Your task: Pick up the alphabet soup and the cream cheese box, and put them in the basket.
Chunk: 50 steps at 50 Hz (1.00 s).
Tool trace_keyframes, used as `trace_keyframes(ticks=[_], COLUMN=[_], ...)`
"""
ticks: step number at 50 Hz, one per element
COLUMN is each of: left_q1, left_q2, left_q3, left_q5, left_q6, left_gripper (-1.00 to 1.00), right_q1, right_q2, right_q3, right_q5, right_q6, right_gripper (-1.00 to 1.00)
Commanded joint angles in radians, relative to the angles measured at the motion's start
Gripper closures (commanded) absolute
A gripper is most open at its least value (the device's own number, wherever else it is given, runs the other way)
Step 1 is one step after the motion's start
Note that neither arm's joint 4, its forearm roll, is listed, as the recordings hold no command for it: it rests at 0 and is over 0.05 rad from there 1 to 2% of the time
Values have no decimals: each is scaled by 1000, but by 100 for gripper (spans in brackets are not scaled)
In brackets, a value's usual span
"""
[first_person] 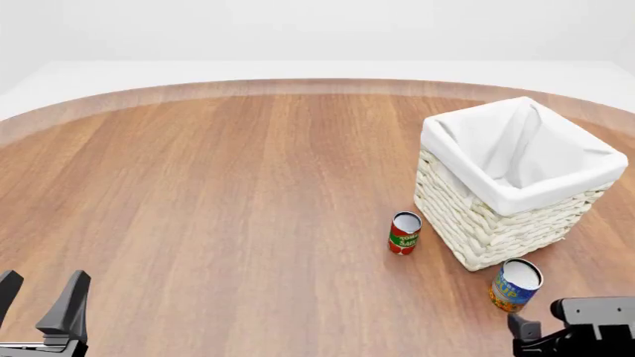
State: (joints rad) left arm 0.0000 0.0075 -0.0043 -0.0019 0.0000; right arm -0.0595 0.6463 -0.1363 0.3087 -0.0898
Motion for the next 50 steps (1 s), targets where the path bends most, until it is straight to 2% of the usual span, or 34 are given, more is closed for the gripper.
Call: trace_keyframes(ticks=[1,5,8,9,12,13,14,16,17,18,20,24,26,27,28,29,32,34,36,39,40,43,45,46,50], left_q1=[0,0,0,0,0,0,0,0,0,0,0,0,0,0,0,0,0,0,0,0,0,0,0,0,0], left_q2=[0,0,0,0,0,0,0,0,0,0,0,0,0,0,0,0,0,0,0,0,0,0,0,0,0], left_q3=[0,0,0,0,0,0,0,0,0,0,0,0,0,0,0,0,0,0,0,0,0,0,0,0,0], left_q5=[0,0,0,0,0,0,0,0,0,0,0,0,0,0,0,0,0,0,0,0,0,0,0,0,0], left_q6=[0,0,0,0,0,0,0,0,0,0,0,0,0,0,0,0,0,0,0,0,0,0,0,0,0], left_gripper=[-100,-100,-100,-100,-100,-100,-100,-100,-100,-100,-100,-100,-100,-100,-100,-100,-100,-100,-100,-100,-100,-100,-100,-100,-100], right_q1=[-5,7,0,-7,-4,-6,-7,-13,-14,-15,-24,-26,-26,-27,-27,-30,-31,-29,-32,-31,-30,-32,-34,-35,-33], right_q2=[27,-8,17,34,36,44,36,73,53,66,58,72,114,86,82,106,114,166,141,153,192,178,192,226,229], right_q3=[42,43,35,49,34,55,41,69,47,61,43,51,85,64,61,74,72,107,80,88,109,93,88,105,97], right_q5=[-65,-51,-68,-100,-89,-120,-97,-164,-121,-151,-128,-149,-225,-174,-168,-202,-208,-294,-241,-259,-318,-286,-296,-347,-340], right_q6=[7,16,11,14,18,16,16,14,15,14,13,6,9,8,8,0,3,3,4,5,6,6,6,5,6], right_gripper=[-100,-100,-100,-100,-100,-100,-100,-100,-100,-100,-100,-100,-100,-100,-100,-100,-100,-100,-100,-100,-100,-100,-100,-100,-100])
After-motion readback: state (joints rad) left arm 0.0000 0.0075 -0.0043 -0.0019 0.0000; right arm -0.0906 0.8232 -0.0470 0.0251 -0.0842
